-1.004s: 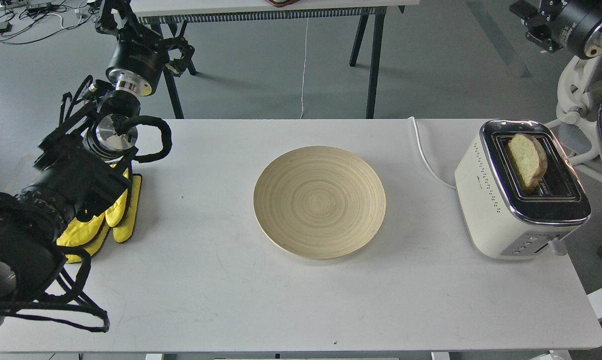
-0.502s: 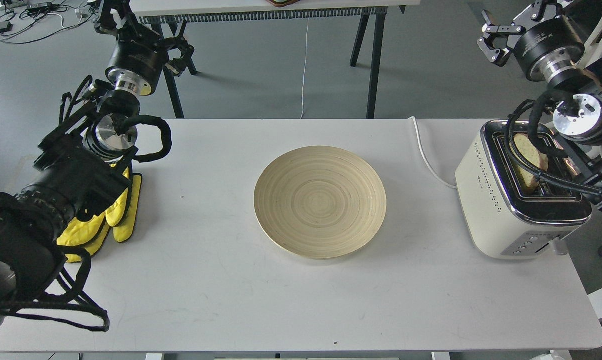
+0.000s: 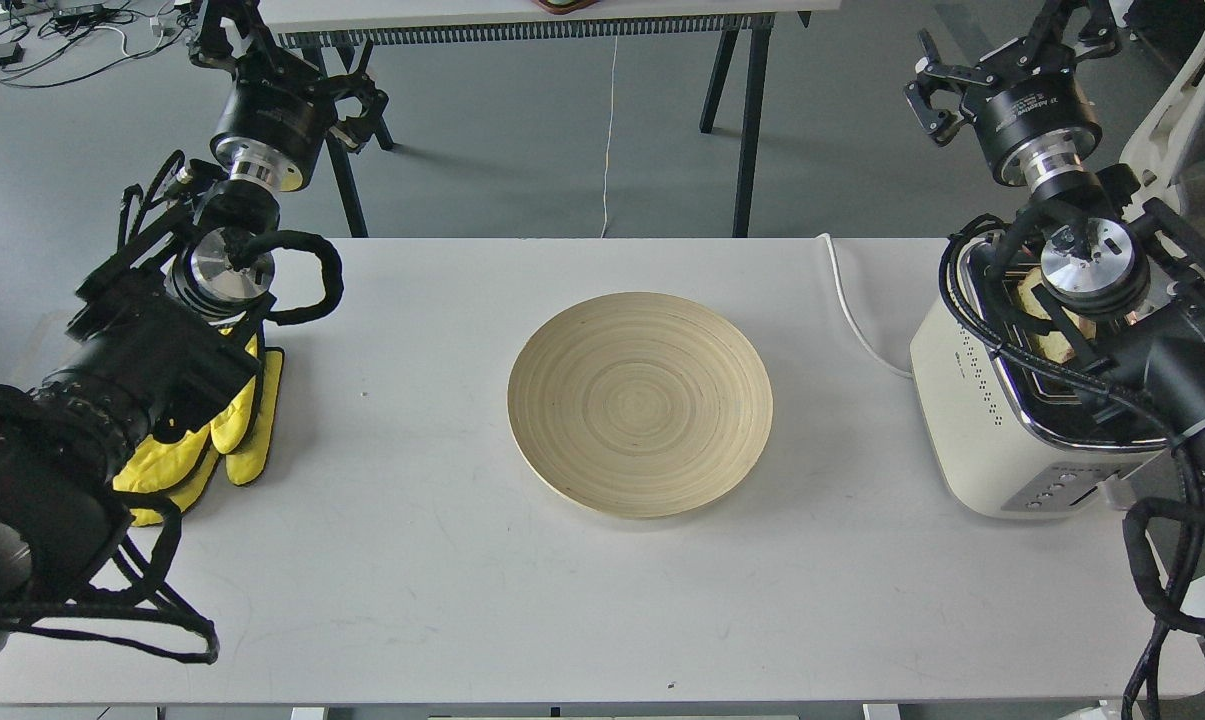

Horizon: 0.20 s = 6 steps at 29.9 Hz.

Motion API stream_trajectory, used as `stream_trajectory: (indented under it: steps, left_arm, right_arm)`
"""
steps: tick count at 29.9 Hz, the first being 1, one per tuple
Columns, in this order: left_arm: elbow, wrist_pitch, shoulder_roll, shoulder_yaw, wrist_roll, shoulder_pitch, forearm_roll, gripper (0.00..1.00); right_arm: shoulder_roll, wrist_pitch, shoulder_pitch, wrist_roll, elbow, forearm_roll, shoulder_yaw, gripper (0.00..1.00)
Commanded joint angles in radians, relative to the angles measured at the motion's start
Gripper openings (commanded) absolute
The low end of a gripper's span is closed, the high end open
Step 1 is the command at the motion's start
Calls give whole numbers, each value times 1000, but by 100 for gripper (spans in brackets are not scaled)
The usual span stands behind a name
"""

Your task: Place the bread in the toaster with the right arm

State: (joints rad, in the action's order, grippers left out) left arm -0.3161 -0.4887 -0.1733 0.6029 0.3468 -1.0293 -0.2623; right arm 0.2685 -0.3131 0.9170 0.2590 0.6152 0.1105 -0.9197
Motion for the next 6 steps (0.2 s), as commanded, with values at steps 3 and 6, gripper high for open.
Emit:
stream_trajectory:
  steps: [3, 6]
  left_arm:
    - [0, 0, 0, -2, -2, 0, 0, 100]
    - [0, 0, -2, -2, -2, 0, 0, 100]
  right_arm:
    - [0, 3, 6, 5, 6, 0, 1, 100]
    - [9, 3, 6, 5, 8, 0, -5, 100]
